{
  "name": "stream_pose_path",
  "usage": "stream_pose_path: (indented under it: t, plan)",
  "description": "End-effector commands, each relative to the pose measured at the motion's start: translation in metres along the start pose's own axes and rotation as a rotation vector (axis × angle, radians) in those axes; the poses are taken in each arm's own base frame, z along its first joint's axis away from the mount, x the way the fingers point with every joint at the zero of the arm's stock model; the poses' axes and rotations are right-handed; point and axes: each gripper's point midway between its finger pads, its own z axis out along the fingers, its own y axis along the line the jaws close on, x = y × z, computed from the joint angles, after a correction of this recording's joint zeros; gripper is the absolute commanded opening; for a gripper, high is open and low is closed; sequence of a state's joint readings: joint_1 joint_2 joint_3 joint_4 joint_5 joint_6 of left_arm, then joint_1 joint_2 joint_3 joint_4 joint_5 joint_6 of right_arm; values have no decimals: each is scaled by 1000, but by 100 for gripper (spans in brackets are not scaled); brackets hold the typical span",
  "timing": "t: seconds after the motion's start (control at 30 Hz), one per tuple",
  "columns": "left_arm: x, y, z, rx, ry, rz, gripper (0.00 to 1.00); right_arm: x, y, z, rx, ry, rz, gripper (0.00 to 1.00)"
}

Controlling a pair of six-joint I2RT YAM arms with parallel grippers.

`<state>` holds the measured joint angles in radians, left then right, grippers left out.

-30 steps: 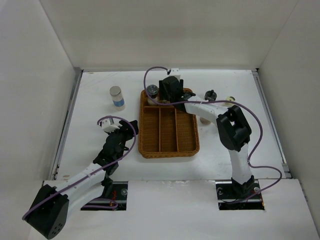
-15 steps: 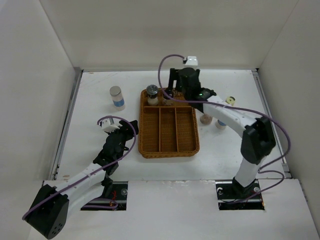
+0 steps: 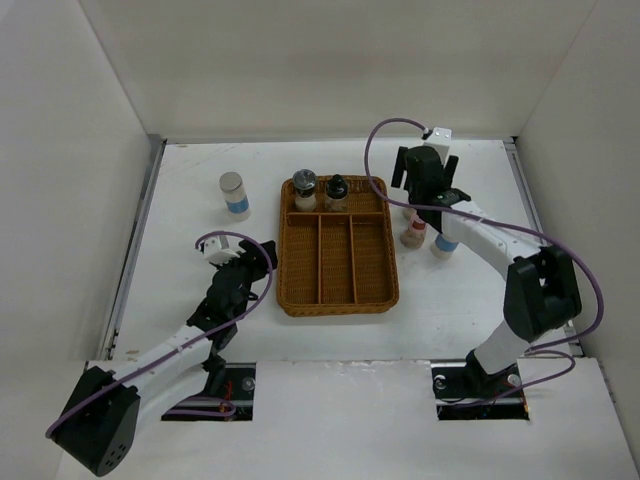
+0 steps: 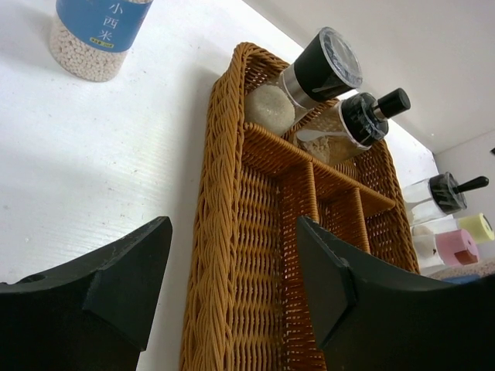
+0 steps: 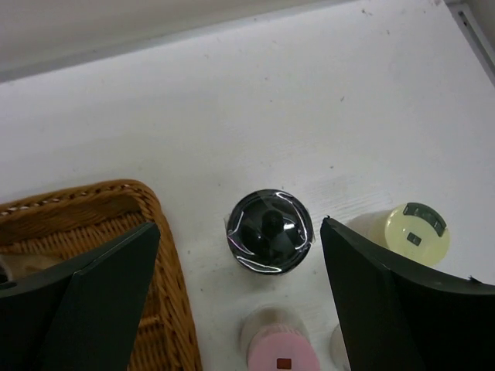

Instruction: Organize the condiment bottles

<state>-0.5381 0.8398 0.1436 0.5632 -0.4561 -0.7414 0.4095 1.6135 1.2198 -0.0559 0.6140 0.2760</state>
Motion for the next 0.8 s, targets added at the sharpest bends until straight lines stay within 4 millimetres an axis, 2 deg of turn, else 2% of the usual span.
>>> stream_pose_path:
  t: [0.0, 0.13, 0.37, 0.67, 0.77]
  plan:
    - [-6, -8, 2, 32, -26, -31, 63, 2, -3, 9, 9, 14, 0, 92]
    - [-9, -11, 0, 47, -33, -34, 63, 19, -5, 20, 1, 79, -9, 92]
    - [-7, -10, 1, 41, -26, -37, 63, 34, -16, 35, 25, 117, 12, 92]
    - [-5, -7, 3, 31, -17, -37, 63, 50, -5, 52, -25, 170, 39, 88]
    - [-6, -7, 3, 30, -23, -38, 63, 53, -2, 55, -33, 179, 39, 81]
